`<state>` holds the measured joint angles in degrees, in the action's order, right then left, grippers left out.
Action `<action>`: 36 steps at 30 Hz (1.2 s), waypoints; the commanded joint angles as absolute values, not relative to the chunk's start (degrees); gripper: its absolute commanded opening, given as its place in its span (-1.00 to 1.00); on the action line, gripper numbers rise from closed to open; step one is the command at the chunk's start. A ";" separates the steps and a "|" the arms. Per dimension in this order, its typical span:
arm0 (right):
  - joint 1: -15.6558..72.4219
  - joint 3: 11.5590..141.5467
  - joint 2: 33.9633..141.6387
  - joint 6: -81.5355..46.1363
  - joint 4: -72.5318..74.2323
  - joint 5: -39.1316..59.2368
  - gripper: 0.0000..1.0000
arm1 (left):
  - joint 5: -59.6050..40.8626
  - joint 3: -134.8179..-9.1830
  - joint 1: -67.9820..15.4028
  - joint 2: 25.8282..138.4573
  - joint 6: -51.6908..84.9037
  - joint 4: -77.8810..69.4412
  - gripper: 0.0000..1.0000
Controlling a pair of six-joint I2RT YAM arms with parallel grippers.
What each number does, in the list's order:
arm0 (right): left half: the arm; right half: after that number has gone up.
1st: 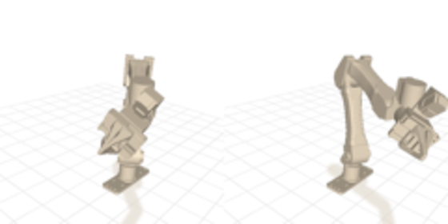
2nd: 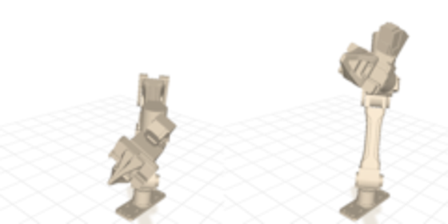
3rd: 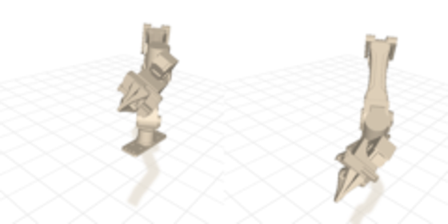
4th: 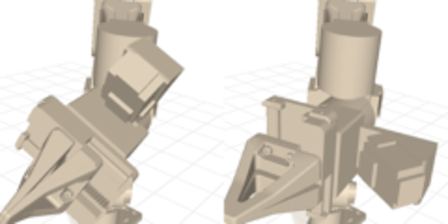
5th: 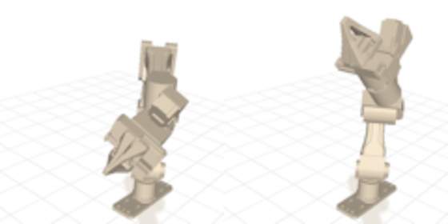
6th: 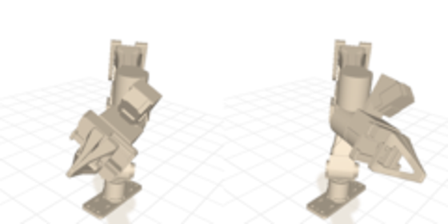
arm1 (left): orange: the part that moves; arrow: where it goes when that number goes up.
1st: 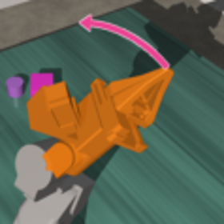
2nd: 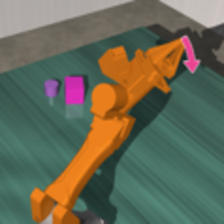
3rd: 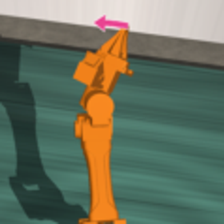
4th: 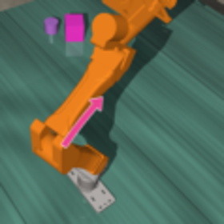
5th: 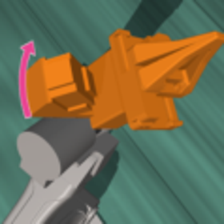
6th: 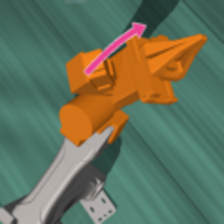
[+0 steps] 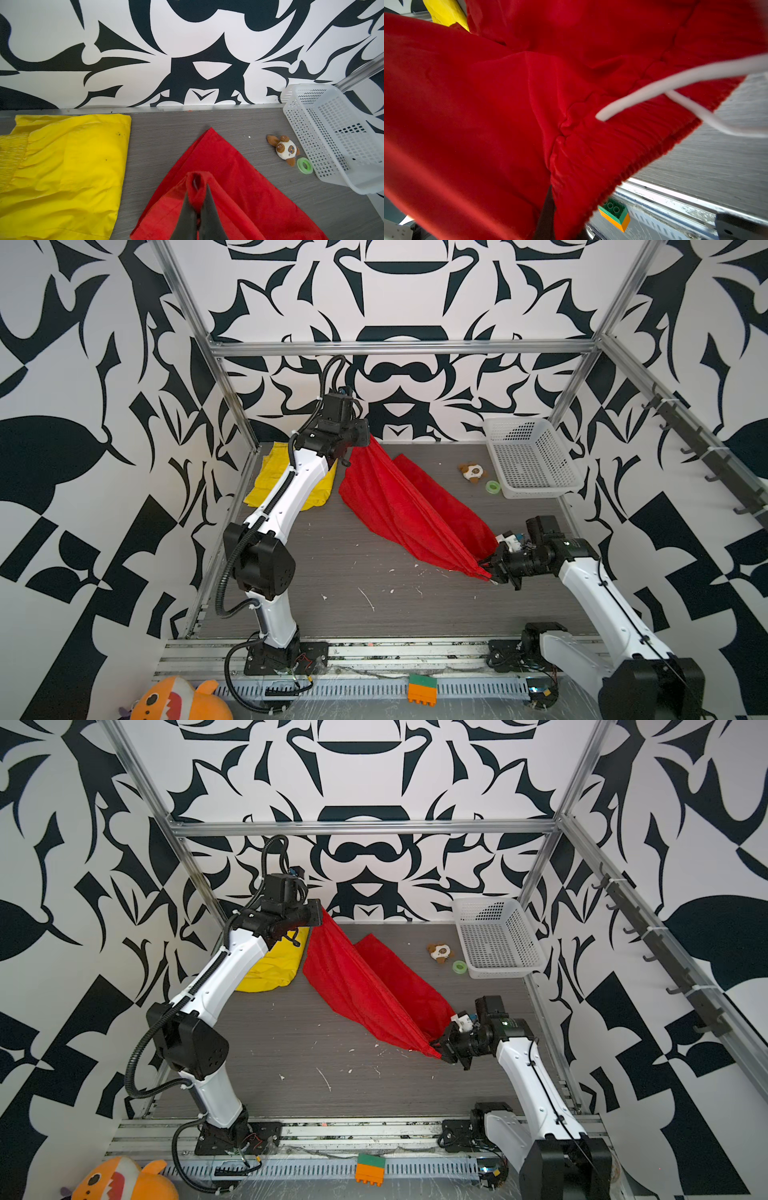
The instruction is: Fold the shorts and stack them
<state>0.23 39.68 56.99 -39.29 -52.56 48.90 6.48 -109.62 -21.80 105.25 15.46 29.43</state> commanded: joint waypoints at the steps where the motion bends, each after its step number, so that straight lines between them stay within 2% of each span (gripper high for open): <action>1: -0.34 39.03 57.55 -36.60 -57.42 47.29 -1.00 | 11.34 -113.93 -20.36 107.36 14.77 25.37 -1.00; 24: -7.37 37.02 65.82 -32.07 -53.65 52.52 -1.00 | 11.63 -126.24 -20.56 123.33 15.33 26.40 -1.00; 36: -13.42 37.17 72.14 -31.25 -49.22 54.10 -0.83 | 10.88 -137.57 -23.14 137.44 16.00 26.11 -1.00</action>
<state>-11.94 37.98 70.91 -33.50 -46.50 55.31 6.24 -134.45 -24.36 134.91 15.31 30.94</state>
